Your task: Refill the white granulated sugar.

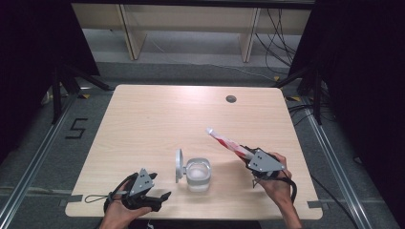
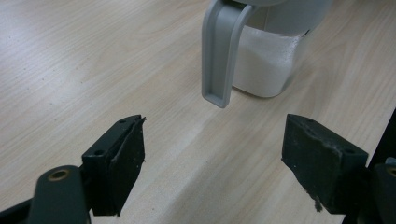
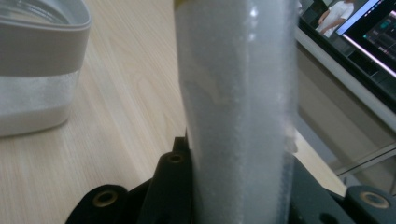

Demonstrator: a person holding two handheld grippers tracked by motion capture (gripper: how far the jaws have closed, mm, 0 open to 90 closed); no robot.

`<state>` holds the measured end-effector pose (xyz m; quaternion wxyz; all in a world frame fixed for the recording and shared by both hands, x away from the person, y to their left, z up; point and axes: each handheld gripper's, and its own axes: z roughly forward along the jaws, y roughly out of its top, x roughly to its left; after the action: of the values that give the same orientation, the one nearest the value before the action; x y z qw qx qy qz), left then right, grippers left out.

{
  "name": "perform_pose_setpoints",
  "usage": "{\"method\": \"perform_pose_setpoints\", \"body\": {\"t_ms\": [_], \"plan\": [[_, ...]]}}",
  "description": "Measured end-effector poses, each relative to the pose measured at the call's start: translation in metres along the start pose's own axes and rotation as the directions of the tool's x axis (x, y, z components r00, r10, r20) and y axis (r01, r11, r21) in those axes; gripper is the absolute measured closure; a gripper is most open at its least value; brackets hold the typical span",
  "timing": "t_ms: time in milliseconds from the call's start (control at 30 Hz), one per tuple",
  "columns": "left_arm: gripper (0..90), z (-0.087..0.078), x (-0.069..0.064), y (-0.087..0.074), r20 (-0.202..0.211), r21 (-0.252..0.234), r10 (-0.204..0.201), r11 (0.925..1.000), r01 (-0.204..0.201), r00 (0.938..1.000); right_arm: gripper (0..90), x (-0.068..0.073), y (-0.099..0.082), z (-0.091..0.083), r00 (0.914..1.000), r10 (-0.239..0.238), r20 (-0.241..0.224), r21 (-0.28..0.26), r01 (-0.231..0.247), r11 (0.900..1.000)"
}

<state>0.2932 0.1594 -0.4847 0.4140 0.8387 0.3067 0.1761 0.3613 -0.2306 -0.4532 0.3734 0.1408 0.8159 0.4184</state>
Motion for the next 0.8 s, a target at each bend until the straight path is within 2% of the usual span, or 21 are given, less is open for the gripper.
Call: {"method": "perform_pose_setpoints", "body": {"t_ms": [67, 133, 300, 333, 367, 400, 500, 600, 667, 700, 733, 767, 800], "plan": [[20.9, 0.0, 0.0, 0.0, -0.003, 0.002, 0.007, 1.0, -0.007, 1.0, 79.2, -0.001, -0.003, 0.004, 0.9986, 0.053, -0.006, -0.013, -0.053, 0.9985], [21.0, 0.0, 0.0, 0.0, -0.006, -0.001, -0.006, 1.0, 0.006, 1.0, 79.3, -0.002, -0.006, 0.007, 0.9957, 0.092, -0.013, -0.024, -0.092, 0.9954], [21.0, 0.0, -0.001, 0.0, 0.0, -0.003, -0.016, 0.9999, 0.016, 0.9999, 79.3, -0.004, -0.011, 0.014, 0.9885, 0.146, -0.037, -0.065, -0.149, 0.9868], [21.0, 0.0, 0.0, 0.0, -0.006, 0.0, -0.005, 1.0, 0.005, 1.0, 79.4, -0.003, -0.012, 0.015, 0.9866, 0.157, -0.045, -0.059, -0.159, 0.9855], [21.0, 0.0, -0.001, 0.0, -0.006, 0.001, -0.006, 1.0, 0.006, 1.0, 79.4, -0.004, -0.013, 0.017, 0.9879, 0.146, -0.051, -0.062, -0.149, 0.9869], [21.0, 0.0, 0.0, 0.0, -0.003, -0.002, -0.007, 1.0, 0.007, 1.0, 79.4, -0.002, -0.013, 0.018, 0.9847, 0.165, -0.054, -0.056, -0.168, 0.9841], [20.9, -0.001, -0.001, 0.0, -0.005, -0.007, -0.018, 0.9998, 0.018, 0.9998, 79.3, -0.002, -0.017, 0.021, 0.9836, 0.171, -0.057, -0.046, -0.174, 0.9837], [21.0, -0.001, 0.0, 0.0, -0.005, 0.001, -0.009, 1.0, 0.009, 0.9999, 79.4, -0.002, -0.02, 0.021, 0.9792, 0.194, -0.06, -0.028, -0.196, 0.9803], [20.9, -0.002, 0.0, 0.0, -0.007, 0.002, -0.004, 1.0, 0.004, 1.0, 78.9, -0.003, -0.021, 0.02, 0.9729, 0.225, -0.051, -0.03, -0.227, 0.9734], [20.9, -0.002, 0.0, 0.0, -0.007, 0.0, -0.004, 1.0, 0.004, 1.0, 78.6, -0.003, -0.022, 0.019, 0.9693, 0.239, -0.058, -0.009, -0.24, 0.9708], [20.9, -0.002, 0.0, 0.0, -0.004, 0.0, -0.005, 1.0, 0.005, 1.0, 78.3, -0.004, -0.022, 0.019, 0.9725, 0.228, -0.046, -0.004, -0.229, 0.9735], [21.0, -0.002, 0.0, 0.0, -0.009, -0.005, -0.002, 1.0, 0.002, 1.0, 78.1, -0.002, -0.022, 0.018, 0.9646, 0.259, -0.052, 0.02, -0.258, 0.966], [21.0, -0.002, 0.001, 0.0, -0.005, 0.003, 0.007, 1.0, -0.007, 1.0, 77.9, -0.004, -0.023, 0.018, 0.9675, 0.249, -0.043, 0.015, -0.249, 0.9685]]}}
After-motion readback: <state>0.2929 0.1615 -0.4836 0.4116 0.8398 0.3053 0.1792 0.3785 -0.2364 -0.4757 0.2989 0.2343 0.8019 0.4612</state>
